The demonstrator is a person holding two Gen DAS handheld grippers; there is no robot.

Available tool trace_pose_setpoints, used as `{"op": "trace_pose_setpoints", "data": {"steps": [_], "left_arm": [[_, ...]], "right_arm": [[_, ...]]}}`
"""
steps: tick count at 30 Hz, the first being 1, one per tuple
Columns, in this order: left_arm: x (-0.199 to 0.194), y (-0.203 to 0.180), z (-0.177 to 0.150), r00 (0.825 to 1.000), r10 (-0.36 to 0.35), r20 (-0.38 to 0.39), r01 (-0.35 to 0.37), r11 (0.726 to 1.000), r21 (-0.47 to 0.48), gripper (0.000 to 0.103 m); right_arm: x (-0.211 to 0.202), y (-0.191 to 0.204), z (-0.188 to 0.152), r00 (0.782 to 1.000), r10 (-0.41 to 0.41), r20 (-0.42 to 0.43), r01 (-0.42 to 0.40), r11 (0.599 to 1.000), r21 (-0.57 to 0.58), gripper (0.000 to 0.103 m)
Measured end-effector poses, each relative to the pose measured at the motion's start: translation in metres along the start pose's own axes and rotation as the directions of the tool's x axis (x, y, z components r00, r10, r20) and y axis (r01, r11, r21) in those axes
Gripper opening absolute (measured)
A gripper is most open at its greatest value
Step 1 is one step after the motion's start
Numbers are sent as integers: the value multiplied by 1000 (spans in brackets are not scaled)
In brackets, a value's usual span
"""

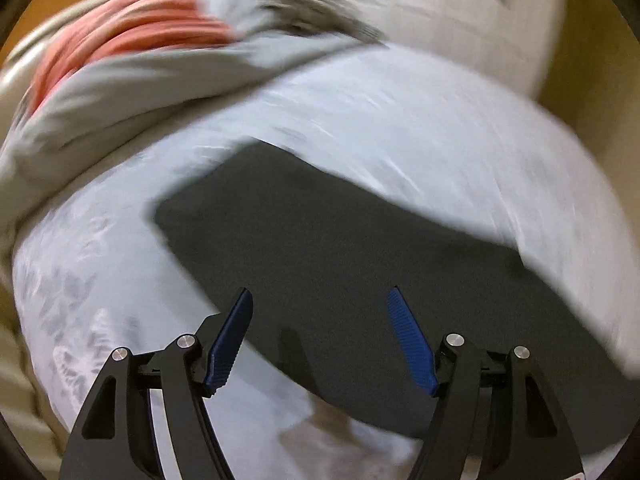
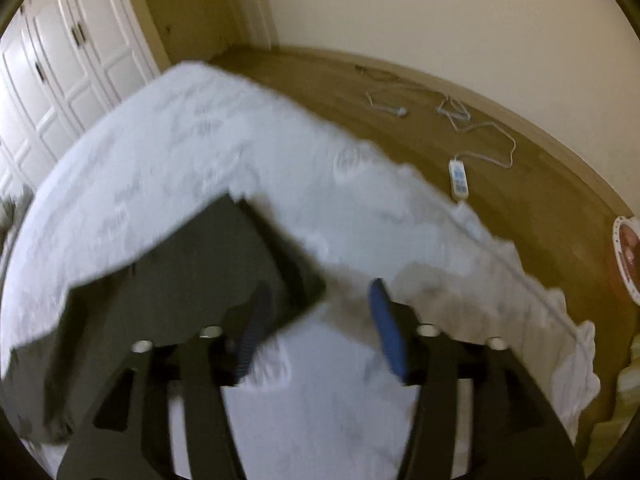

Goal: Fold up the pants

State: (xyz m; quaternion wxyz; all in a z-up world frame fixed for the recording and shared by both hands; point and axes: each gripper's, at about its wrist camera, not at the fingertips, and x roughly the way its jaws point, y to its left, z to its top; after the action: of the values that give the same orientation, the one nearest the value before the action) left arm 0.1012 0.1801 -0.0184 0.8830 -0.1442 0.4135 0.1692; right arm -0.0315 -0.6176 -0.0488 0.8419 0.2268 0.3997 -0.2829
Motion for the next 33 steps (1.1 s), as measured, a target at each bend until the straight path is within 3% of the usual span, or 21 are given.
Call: {"op": "trace_pose_setpoints", "data": {"steps": [3, 7, 9, 12, 15, 16, 18, 20, 21, 22, 24, 25, 26, 27, 28, 31, 33], "left_arm": [[1, 64, 25, 1000, 27, -8, -28, 971, -237, 71], [16, 124, 31, 995, 38, -90, -75, 889, -451, 71], [17, 134, 30, 996, 31, -83, -68, 865, -496, 71], [36, 126, 32, 990, -58, -127, -9, 883, -470, 71], [71, 118, 21, 948, -234, -217, 90, 848, -522, 71], [78, 118, 19, 936, -262, -234, 101, 838, -536, 71], [80, 119, 20, 946, -241, -217, 93, 843, -530, 71], [79, 113, 23, 949, -235, -208, 105, 862, -496, 59], [80, 111, 22, 946, -251, -207, 120, 861, -494, 35], [83, 113, 23, 940, -266, -213, 128, 855, -502, 22], [86, 118, 22, 930, -306, -202, 155, 828, -538, 14], [85, 120, 23, 929, -310, -200, 158, 824, -544, 12], [86, 121, 23, 929, -313, -198, 162, 825, -542, 12], [85, 121, 22, 930, -311, -196, 162, 826, -540, 11], [84, 120, 23, 931, -308, -194, 163, 829, -534, 10], [76, 124, 26, 931, -327, -161, 196, 822, -535, 9], [79, 125, 27, 929, -327, -174, 192, 827, -528, 9]], "right_arm": [[-6, 7, -8, 997, 68, -42, -68, 998, -11, 57], [-12, 20, -25, 993, 107, -45, -107, 994, -3, 57], [-14, 25, -25, 991, 125, -51, -124, 992, 32, 57], [-12, 25, -27, 987, 143, -67, -137, 987, 89, 62], [-2, 29, -31, 983, 145, -111, -135, 986, 97, 63], [3, 29, -33, 980, 146, -136, -134, 986, 98, 64], [5, 30, -34, 979, 147, -138, -135, 986, 97, 68], [4, 31, -34, 979, 157, -132, -145, 985, 98, 73], [3, 30, -35, 977, 170, -126, -156, 982, 109, 76], [5, 29, -35, 976, 187, -114, -173, 977, 124, 77], [10, 30, -34, 974, 207, -98, -193, 972, 132, 77], [13, 31, -32, 973, 217, -78, -206, 970, 131, 75], [17, 32, -30, 971, 230, -66, -220, 967, 130, 61], [20, 34, -27, 971, 230, -59, -222, 967, 121, 28], [25, 34, -23, 974, 219, -56, -211, 970, 121, 3], [0, 28, -2, 949, 313, 28, -312, 931, 191, 5], [-29, 28, 9, 953, 288, 95, -297, 950, 98, 4]]}}
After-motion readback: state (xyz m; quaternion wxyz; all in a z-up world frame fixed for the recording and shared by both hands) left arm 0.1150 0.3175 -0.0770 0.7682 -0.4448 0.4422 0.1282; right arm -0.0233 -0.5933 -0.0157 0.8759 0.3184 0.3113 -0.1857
